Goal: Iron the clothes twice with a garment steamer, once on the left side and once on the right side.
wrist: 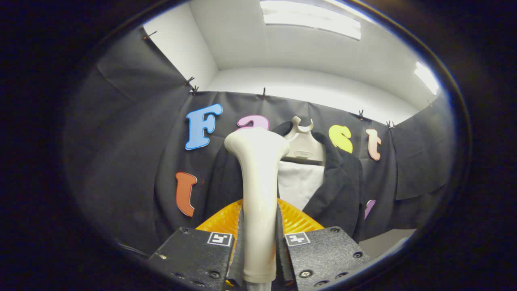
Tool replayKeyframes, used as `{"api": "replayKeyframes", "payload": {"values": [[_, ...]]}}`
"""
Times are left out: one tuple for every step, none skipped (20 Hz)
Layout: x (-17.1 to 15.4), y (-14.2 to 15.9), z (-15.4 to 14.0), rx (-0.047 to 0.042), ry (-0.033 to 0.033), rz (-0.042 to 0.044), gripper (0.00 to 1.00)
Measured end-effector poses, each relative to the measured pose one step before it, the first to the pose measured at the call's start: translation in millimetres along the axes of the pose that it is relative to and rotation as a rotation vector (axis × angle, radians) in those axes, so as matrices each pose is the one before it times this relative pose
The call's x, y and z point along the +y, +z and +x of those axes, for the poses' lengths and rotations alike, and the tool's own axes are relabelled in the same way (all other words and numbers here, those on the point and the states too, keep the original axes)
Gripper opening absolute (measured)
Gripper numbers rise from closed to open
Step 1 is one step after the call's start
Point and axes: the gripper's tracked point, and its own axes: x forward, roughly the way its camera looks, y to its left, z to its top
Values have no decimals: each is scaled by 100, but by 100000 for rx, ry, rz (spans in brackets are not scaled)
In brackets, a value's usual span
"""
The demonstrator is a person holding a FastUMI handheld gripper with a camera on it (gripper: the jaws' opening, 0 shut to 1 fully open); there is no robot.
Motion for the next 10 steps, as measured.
{"api": "replayKeyframes", "payload": {"values": [[-21,-188,394,446,-1440,-1066,35],[-152,-524,312,964,-1192,-323,35],[-69,-722,55,1502,-676,422,35],[3,-832,-37,1746,64,465,34],[-86,-782,-134,1947,184,579,34],[-245,-766,-126,1776,-42,551,34],[-336,-585,-218,1324,-768,300,34],[-408,-474,-216,977,-556,215,34],[-174,-436,-297,634,26,473,34],[-181,-506,-301,805,-27,146,34]]}}
